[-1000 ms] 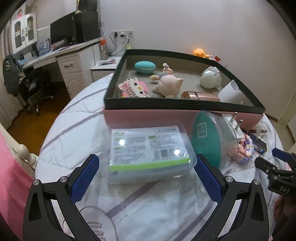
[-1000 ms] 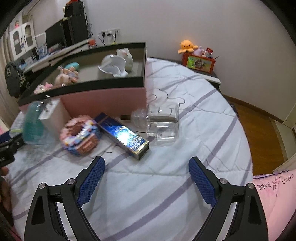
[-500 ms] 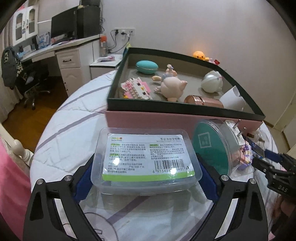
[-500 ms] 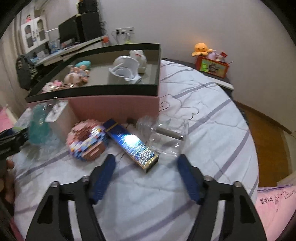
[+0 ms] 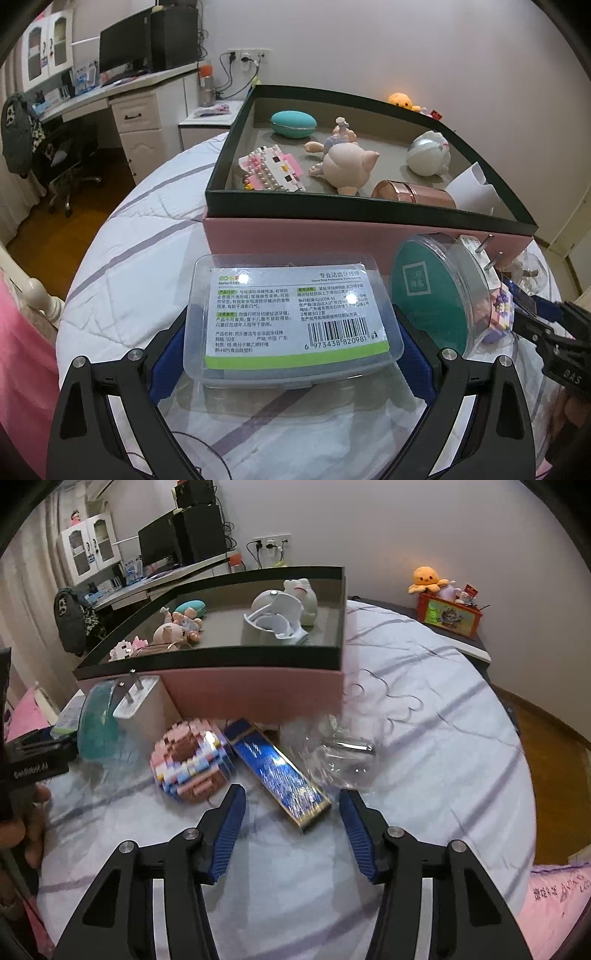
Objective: Organize rigid objects
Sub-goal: 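Grasp the clear green-labelled box with the left tool while the right tool grasps the blue box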
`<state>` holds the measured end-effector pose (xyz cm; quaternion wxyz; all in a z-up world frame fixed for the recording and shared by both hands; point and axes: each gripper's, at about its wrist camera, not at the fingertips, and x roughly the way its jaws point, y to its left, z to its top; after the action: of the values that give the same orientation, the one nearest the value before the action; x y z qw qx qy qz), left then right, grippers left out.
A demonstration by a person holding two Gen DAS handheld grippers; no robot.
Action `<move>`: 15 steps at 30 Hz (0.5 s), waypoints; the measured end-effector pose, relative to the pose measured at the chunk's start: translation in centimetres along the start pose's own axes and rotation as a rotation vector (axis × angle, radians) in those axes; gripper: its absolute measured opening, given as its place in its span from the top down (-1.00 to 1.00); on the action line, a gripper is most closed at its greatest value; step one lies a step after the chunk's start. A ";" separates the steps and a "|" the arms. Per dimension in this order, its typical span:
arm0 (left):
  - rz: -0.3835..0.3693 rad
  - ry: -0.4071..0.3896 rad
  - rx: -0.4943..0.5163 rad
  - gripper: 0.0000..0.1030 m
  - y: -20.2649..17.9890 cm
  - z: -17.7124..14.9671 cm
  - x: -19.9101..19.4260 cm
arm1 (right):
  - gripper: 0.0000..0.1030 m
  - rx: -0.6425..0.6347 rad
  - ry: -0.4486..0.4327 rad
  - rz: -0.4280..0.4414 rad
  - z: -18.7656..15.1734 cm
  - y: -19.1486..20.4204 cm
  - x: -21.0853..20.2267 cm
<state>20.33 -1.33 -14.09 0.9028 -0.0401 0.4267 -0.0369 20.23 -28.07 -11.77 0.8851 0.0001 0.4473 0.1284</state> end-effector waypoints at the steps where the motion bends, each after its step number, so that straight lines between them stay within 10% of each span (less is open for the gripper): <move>1: -0.004 -0.001 0.000 -0.88 0.0 -0.1 -0.1 | 0.01 -0.015 0.006 0.007 0.2 0.4 0.1; 11: -0.016 -0.009 -0.013 -0.88 0.4 -0.2 -0.4 | 0.20 -0.064 0.016 0.024 1.2 1.7 1.2; 15: -0.034 -0.022 -0.009 -0.87 0.4 -0.4 -0.8 | 0.58 -0.077 0.017 0.042 1.0 2.2 0.8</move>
<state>19.56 -0.85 -13.76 0.9065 -0.0517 0.4160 -0.0500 20.98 -25.65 -11.53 0.8777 -0.0256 0.4496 0.1641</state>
